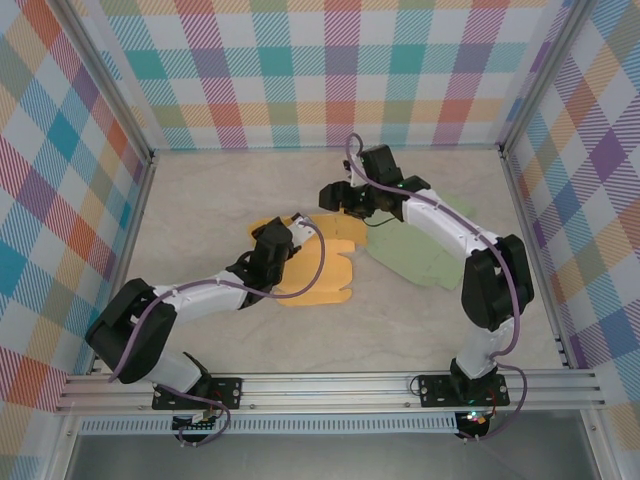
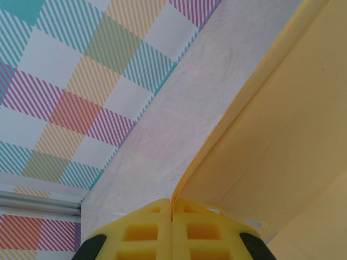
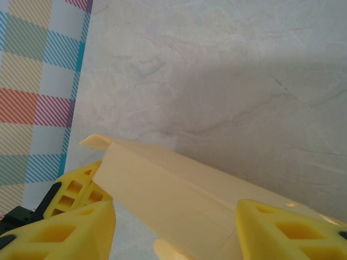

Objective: Fold the paper box

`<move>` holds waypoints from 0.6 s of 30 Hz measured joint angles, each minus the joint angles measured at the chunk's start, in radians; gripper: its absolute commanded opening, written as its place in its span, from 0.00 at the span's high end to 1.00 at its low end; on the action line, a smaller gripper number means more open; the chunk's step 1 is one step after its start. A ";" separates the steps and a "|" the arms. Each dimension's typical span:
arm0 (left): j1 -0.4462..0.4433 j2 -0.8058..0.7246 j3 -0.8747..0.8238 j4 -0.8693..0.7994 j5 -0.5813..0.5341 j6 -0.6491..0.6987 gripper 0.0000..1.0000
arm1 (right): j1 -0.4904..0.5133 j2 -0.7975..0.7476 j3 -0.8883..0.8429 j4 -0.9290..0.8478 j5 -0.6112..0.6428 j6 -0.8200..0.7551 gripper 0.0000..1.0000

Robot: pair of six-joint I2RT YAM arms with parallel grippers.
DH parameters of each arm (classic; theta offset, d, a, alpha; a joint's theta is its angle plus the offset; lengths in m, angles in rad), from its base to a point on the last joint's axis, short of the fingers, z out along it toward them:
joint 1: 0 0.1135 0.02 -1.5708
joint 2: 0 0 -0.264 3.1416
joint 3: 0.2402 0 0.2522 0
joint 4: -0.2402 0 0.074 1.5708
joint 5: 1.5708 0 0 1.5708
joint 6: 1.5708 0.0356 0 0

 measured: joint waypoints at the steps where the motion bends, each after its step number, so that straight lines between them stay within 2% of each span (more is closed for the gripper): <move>1: -0.002 0.009 0.000 0.002 -0.005 -0.001 1.00 | 0.003 0.000 0.000 0.000 -0.001 0.005 0.40; 18: -0.016 0.053 0.001 0.046 -0.049 -0.008 1.00 | 0.008 -0.002 -0.001 -0.050 0.092 0.009 0.41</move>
